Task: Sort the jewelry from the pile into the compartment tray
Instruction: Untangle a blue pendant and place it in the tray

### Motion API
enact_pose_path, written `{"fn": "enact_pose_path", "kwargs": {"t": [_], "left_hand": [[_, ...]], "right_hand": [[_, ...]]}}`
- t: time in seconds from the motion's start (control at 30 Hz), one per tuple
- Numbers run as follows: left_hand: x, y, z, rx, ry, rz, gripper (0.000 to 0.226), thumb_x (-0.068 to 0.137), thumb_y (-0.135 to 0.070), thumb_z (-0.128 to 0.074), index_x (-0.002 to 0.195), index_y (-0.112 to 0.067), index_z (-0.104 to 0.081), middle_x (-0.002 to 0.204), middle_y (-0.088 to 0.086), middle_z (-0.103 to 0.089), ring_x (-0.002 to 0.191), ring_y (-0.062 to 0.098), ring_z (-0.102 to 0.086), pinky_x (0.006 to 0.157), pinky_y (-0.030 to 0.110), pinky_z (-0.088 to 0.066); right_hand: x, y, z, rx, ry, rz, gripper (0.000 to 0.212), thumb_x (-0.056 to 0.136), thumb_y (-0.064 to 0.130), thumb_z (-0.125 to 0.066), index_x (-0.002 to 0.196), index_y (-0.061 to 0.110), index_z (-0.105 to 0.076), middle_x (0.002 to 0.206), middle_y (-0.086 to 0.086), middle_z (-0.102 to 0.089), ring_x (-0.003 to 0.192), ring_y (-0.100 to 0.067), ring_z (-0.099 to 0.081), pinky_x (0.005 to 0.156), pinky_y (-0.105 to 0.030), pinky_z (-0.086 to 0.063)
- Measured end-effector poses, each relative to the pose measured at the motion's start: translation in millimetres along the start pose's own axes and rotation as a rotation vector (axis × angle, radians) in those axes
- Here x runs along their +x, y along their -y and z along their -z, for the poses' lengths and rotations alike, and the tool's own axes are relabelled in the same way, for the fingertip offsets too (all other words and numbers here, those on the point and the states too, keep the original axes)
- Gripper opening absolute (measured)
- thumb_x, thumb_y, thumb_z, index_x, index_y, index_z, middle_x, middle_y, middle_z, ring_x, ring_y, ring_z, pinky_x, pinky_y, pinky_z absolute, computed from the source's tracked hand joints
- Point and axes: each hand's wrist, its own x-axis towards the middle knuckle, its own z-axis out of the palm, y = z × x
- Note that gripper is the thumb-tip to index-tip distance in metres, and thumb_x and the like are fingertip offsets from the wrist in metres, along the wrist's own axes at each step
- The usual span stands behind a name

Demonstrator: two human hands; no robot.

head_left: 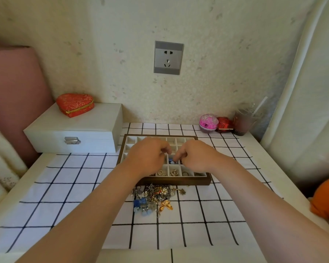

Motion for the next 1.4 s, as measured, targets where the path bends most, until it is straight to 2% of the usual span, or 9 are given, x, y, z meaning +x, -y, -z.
{"fn": "enact_pose_path", "kwargs": {"t": [0.1,0.23,0.43,0.53,0.63,0.83,1.0,1.2,1.4], "left_hand": [[-3,1,-3,0.092,0.105,-0.048,0.027,0.095,-0.027,-0.053,0.112,-0.036,-0.071,0.112,-0.005,-0.058,0.111,0.016,-0.044,0.093,0.039,-0.043],[-3,1,-2,0.147,0.123,-0.062,0.029,0.096,-0.032,-0.051,0.117,-0.039,-0.069,0.115,-0.007,-0.055,0.111,0.015,-0.042,0.096,0.040,-0.040],[-15,1,10,0.068,0.042,-0.064,0.026,0.097,-0.031,-0.053,0.119,-0.032,-0.067,0.114,-0.011,-0.054,0.103,0.007,-0.049,0.086,0.029,-0.045],[-33,2,20,0.014,0.011,-0.060,0.023,0.095,-0.027,-0.059,0.117,-0.031,-0.065,0.105,-0.013,-0.054,0.093,0.004,-0.053,0.079,0.025,-0.048],[-54,2,32,-0.022,0.057,-0.030,0.017,0.092,-0.027,-0.064,0.107,-0.035,-0.065,0.091,-0.019,-0.057,0.081,-0.001,-0.054,0.070,0.019,-0.043],[-94,7,48,-0.018,0.172,0.005,0.009,0.088,-0.030,-0.068,0.091,-0.038,-0.070,0.082,-0.022,-0.064,0.077,-0.005,-0.058,0.066,0.011,-0.041],[-120,17,50,-0.022,0.225,0.031,0.011,0.087,-0.037,-0.068,0.096,-0.040,-0.074,0.086,-0.025,-0.064,0.081,-0.002,-0.058,0.071,0.016,-0.048],[-133,25,40,-0.004,0.250,0.034,0.014,0.083,-0.045,-0.071,0.098,-0.044,-0.072,0.090,-0.025,-0.061,0.081,-0.006,-0.055,0.070,0.015,-0.045],[-132,25,42,-0.059,0.214,0.030,0.014,0.082,-0.045,-0.073,0.096,-0.041,-0.071,0.090,-0.025,-0.062,0.084,-0.012,-0.052,0.066,0.012,-0.040]], "right_hand": [[1,-1,3,-0.007,-0.033,-0.011,0.040,0.091,0.006,-0.053,0.103,0.037,-0.076,0.085,0.018,-0.056,0.085,-0.008,-0.057,0.072,-0.024,-0.045],[-4,2,1,-0.020,-0.011,0.025,0.043,0.090,0.004,-0.050,0.107,0.034,-0.076,0.083,0.018,-0.053,0.083,-0.008,-0.054,0.075,-0.026,-0.045],[-7,6,-2,-0.079,-0.059,0.047,0.037,0.092,0.011,-0.052,0.107,0.037,-0.074,0.102,0.008,-0.057,0.093,-0.016,-0.060,0.080,-0.031,-0.050],[-13,12,-2,-0.075,-0.165,0.084,0.029,0.095,0.017,-0.053,0.105,0.036,-0.072,0.120,0.006,-0.056,0.106,-0.020,-0.062,0.081,-0.031,-0.048],[-27,24,-5,-0.023,-0.204,0.175,0.026,0.098,0.019,-0.053,0.105,0.035,-0.072,0.120,0.010,-0.062,0.107,-0.016,-0.062,0.088,-0.033,-0.051],[-53,53,-17,0.086,-0.016,0.284,0.019,0.092,0.021,-0.065,0.100,0.036,-0.073,0.099,0.019,-0.068,0.078,0.007,-0.060,0.073,-0.018,-0.050],[-61,69,-31,0.039,0.095,0.316,0.014,0.087,0.023,-0.072,0.096,0.033,-0.076,0.091,0.015,-0.070,0.081,0.000,-0.064,0.074,-0.024,-0.056],[-60,83,-44,-0.193,0.074,0.353,0.026,0.081,0.054,-0.072,0.095,0.033,-0.077,0.084,0.019,-0.063,0.079,-0.002,-0.057,0.061,-0.022,-0.039],[-58,88,-45,-0.042,0.119,0.257,0.012,0.085,0.036,-0.070,0.094,0.032,-0.079,0.080,0.019,-0.064,0.081,-0.005,-0.063,0.072,-0.029,-0.054]]}}
